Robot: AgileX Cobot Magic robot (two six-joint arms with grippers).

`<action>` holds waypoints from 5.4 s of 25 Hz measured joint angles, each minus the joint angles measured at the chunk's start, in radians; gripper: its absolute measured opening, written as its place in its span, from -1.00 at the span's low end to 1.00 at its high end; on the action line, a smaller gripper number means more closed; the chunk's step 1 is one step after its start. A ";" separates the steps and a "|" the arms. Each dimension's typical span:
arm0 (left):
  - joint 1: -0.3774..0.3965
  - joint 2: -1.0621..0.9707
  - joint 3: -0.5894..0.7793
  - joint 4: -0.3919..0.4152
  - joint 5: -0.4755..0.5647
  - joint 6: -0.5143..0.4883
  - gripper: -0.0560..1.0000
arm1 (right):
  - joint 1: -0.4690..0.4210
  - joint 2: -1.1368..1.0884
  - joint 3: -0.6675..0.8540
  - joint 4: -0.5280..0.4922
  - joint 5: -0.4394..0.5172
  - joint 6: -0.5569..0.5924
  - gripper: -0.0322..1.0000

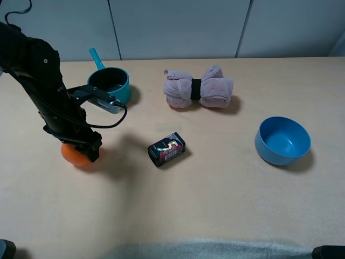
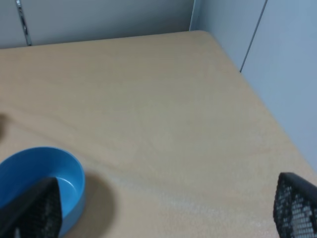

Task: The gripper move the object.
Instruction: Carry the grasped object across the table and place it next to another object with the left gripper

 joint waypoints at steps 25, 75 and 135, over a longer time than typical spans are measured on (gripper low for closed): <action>0.000 -0.123 -0.308 0.048 0.313 -0.056 0.66 | 0.000 0.000 0.000 0.000 0.000 0.000 0.32; 0.349 0.230 -0.662 0.086 0.262 -0.080 0.66 | 0.000 0.000 0.000 0.000 0.000 0.000 0.32; 0.349 0.354 -0.662 0.101 0.216 -0.094 0.66 | 0.000 0.000 0.000 0.000 0.000 0.000 0.32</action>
